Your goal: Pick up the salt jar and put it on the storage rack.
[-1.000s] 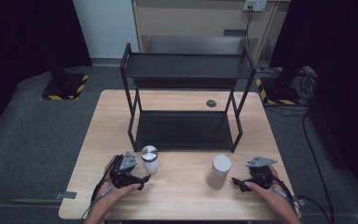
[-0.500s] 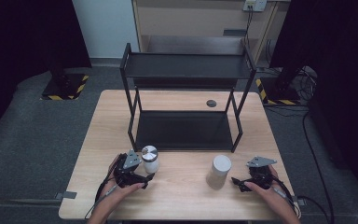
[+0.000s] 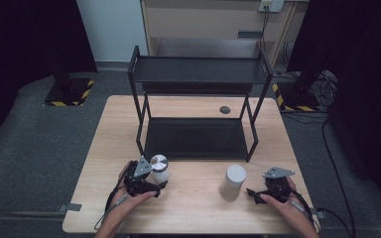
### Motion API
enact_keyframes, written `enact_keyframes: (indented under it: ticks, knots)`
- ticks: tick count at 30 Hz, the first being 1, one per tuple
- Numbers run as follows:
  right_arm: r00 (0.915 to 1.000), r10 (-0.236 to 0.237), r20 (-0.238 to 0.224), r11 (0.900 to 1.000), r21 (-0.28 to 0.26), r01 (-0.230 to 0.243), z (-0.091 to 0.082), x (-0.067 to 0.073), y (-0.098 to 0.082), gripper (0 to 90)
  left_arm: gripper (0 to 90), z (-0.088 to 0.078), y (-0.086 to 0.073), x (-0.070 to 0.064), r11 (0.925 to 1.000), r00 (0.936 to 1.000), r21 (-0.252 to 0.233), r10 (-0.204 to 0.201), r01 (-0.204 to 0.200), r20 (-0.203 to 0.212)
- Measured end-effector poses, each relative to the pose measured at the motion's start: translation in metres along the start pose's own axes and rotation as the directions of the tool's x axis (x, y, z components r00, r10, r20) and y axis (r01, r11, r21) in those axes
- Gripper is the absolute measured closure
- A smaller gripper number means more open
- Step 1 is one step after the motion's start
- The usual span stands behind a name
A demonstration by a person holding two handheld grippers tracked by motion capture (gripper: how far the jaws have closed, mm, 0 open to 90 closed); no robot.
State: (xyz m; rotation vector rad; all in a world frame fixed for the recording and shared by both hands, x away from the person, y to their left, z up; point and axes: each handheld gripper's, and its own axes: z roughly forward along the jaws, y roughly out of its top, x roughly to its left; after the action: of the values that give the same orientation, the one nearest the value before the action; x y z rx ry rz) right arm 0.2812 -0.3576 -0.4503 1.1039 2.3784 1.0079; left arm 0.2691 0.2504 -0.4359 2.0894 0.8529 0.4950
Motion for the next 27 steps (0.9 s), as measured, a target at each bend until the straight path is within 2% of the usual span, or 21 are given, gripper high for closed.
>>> enact_keyframes:
  ticks: [6,15,24,27]
  knots:
    - [1.0,0.006,0.007,1.0,0.0,-0.006,0.0,0.002,0.0,1.3,2.0,0.005,0.001,0.002,1.0,1.0,-0.007,0.006,-0.006,0.006]
    - [0.9997,0.02,0.018,1.0,0.0,-0.02,-0.001,0.005,-0.001,1.4,5.2,0.011,0.001,0.007,0.9996,0.9998,-0.028,-0.008,0.009,0.016]
    - [0.9995,0.025,0.021,1.0,0.0,-0.025,-0.001,0.007,-0.001,1.4,15.7,0.014,-0.001,0.011,0.9986,0.9992,-0.049,-0.018,0.02,0.035]
    - [0.9994,0.025,0.022,1.0,0.0,-0.025,-0.001,0.007,-0.001,1.4,20.5,0.015,-0.003,0.014,0.998,0.9986,-0.054,-0.032,0.034,0.043]
